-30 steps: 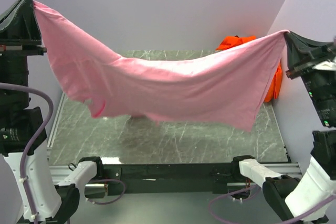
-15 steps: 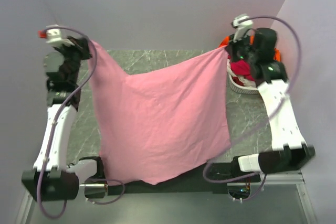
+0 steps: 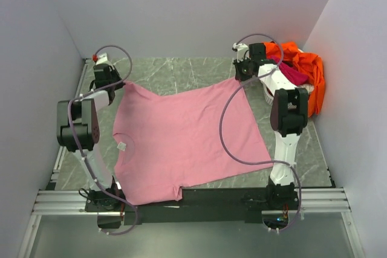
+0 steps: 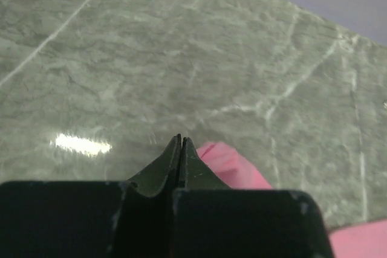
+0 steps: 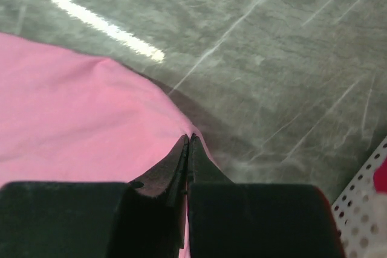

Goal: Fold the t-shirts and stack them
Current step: Fold the tshirt

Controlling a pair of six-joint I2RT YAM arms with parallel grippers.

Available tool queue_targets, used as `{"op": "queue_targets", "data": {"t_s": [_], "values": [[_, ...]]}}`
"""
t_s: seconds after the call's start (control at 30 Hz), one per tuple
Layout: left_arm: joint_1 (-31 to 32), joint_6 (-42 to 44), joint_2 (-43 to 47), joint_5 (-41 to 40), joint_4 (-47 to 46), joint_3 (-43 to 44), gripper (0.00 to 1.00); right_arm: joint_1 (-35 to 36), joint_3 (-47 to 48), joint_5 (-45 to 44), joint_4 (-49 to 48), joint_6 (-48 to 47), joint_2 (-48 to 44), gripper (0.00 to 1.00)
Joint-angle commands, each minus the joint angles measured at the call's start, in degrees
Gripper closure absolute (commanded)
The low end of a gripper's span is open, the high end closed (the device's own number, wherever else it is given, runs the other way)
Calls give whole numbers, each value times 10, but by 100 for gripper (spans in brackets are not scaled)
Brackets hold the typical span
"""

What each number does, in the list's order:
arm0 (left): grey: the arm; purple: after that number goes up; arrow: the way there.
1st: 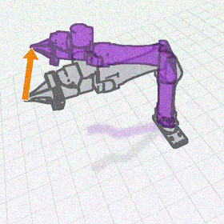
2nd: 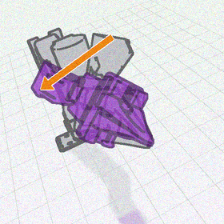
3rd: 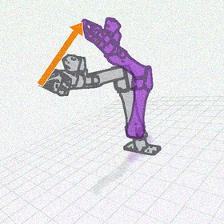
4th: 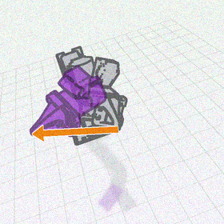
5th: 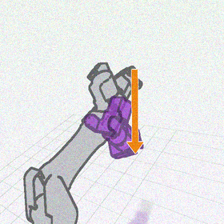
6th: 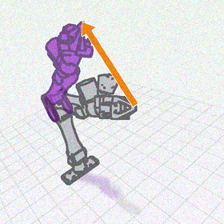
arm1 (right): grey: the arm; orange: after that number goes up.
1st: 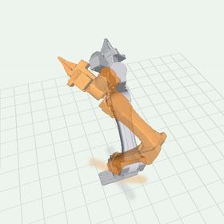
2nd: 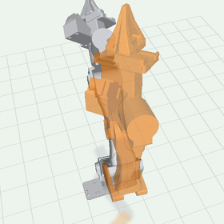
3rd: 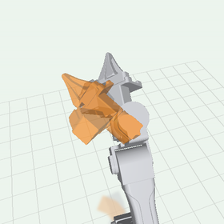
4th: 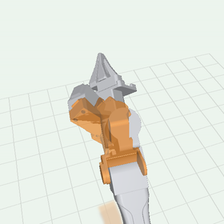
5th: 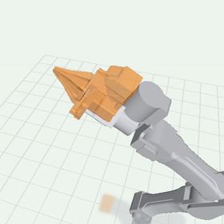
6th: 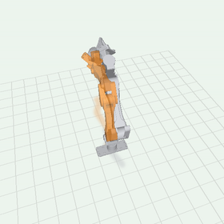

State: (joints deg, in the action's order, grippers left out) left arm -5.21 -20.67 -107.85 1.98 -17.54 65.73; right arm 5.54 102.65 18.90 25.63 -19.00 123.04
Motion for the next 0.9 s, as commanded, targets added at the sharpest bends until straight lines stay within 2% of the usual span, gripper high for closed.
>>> {"op": "queue_targets", "data": {"t_s": [0.0,0.17,0.53,0.87], "values": [[-12,0,-22,22,-33,83,100,4,83,-34,-13,-16,13,100],[-16,5,-56,41,-11,140,100,3,114,-49,-19,-16,38,100],[-30,-11,-70,87,-11,188,100,3,168,-66,-39,18,71,100],[-33,-12,-88,101,12,250,100,-2,169,-86,-69,41,68,100]]}}
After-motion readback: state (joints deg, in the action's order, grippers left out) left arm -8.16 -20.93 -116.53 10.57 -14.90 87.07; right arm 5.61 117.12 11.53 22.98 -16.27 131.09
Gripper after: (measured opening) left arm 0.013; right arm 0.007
